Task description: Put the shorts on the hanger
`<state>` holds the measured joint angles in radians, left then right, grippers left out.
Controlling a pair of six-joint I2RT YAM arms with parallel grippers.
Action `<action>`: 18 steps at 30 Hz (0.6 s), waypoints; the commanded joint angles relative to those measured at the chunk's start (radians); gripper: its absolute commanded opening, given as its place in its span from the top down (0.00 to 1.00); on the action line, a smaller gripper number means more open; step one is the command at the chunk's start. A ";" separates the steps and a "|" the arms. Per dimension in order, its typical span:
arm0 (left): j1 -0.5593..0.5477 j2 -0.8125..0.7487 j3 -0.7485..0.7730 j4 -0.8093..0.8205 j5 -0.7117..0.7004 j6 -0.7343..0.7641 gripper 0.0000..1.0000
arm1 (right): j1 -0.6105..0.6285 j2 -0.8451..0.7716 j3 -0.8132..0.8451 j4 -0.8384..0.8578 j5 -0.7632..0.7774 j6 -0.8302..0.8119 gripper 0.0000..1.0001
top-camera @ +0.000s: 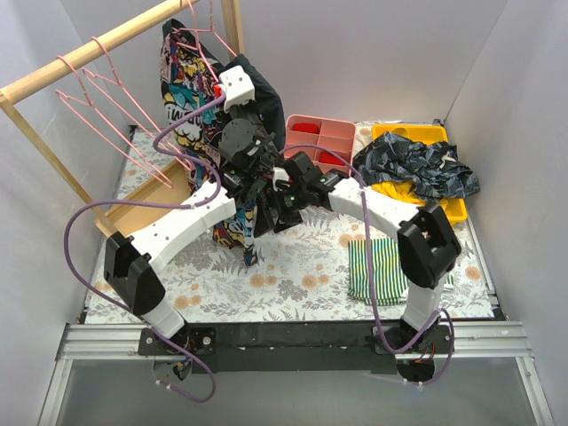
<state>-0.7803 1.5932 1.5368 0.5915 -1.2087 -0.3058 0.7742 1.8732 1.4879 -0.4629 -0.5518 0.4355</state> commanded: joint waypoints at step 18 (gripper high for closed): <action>0.161 0.065 0.189 -0.245 0.141 -0.220 1.00 | -0.001 -0.440 -0.275 -0.023 0.173 0.019 0.07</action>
<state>-0.6460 1.6489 1.6806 0.4076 -1.1309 -0.4652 0.7742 1.4902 1.2259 -0.4824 -0.4023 0.4461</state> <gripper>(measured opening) 0.076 0.928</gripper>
